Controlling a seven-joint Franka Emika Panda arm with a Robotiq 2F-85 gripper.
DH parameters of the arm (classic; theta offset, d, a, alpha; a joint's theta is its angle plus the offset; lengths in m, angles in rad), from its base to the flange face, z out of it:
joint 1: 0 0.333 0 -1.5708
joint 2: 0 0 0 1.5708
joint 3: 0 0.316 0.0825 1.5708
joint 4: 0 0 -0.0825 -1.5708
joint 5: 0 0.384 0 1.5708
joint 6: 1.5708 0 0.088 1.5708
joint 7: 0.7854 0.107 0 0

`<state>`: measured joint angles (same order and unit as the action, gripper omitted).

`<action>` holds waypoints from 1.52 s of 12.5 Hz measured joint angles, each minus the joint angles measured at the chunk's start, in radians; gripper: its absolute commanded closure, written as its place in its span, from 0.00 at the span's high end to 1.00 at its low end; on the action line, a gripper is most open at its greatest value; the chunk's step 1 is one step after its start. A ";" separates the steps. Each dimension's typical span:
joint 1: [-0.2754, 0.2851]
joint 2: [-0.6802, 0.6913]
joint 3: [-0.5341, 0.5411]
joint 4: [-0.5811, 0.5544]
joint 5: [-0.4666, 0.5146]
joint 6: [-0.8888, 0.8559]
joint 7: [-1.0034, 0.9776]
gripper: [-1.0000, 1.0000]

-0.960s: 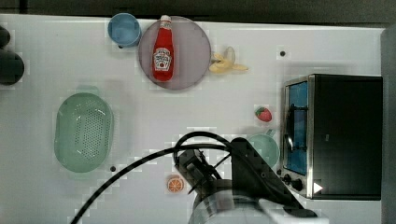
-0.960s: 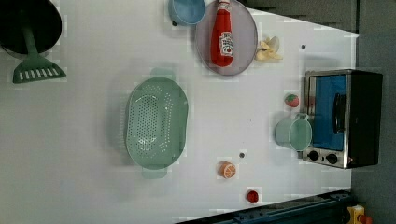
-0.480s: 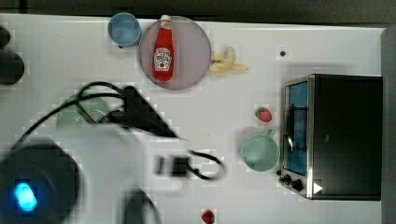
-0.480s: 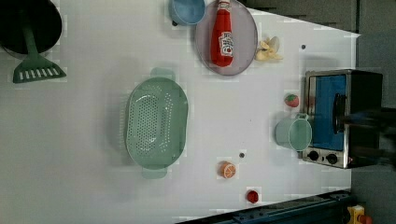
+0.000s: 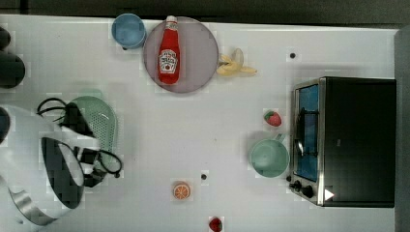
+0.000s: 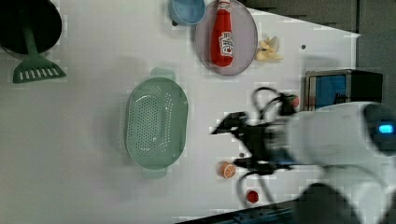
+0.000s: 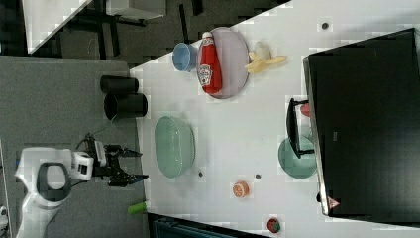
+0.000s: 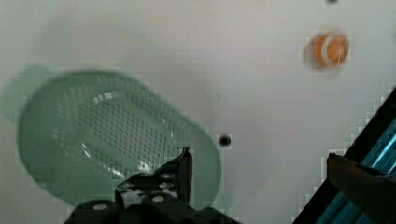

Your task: Drag strainer left to right.

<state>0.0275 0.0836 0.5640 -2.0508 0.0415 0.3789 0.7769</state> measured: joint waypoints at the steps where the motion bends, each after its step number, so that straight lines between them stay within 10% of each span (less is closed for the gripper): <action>1: 0.012 0.036 0.025 -0.006 -0.011 0.056 0.072 1.00; 9: 0.025 0.341 0.017 -0.141 -0.004 0.653 0.359 1.00; 19: 0.084 0.479 -0.226 -0.189 -0.023 0.846 0.365 1.00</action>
<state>0.1111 0.5625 0.3384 -2.2402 0.0188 1.2246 1.1416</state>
